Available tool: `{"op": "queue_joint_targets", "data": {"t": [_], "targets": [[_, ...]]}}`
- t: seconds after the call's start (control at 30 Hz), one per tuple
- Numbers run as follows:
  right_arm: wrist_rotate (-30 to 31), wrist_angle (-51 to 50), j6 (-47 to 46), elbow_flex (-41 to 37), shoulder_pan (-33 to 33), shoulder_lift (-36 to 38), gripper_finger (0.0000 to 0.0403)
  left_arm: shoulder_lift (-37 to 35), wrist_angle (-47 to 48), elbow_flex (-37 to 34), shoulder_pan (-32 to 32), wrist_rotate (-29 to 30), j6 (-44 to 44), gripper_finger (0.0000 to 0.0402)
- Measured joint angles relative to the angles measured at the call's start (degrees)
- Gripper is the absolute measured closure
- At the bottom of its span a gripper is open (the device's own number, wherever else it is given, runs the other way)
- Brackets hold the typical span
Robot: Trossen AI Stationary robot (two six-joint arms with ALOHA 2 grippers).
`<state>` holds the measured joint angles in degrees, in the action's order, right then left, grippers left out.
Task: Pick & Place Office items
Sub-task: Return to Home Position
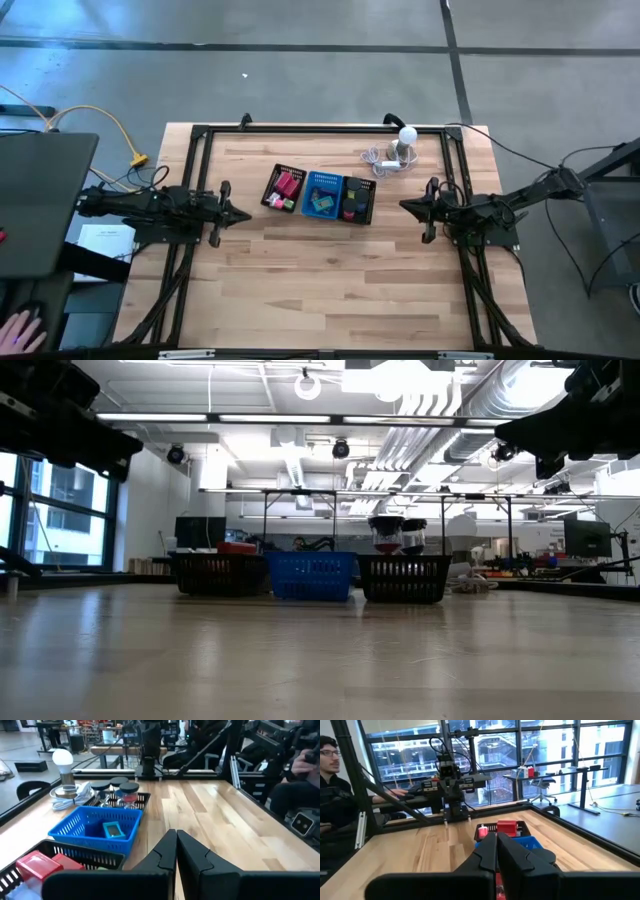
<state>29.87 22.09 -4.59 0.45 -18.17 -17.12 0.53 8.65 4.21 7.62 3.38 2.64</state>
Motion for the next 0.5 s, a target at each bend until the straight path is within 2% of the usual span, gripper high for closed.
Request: {"op": "queue_joint_targets", "data": {"t": [0.5], "targets": [[0.70,-0.50,0.43,-0.09,-0.02,-0.02,0.0399,0.76,-0.10,-0.21,0.00,1.31,-0.58,0.0397]]}}
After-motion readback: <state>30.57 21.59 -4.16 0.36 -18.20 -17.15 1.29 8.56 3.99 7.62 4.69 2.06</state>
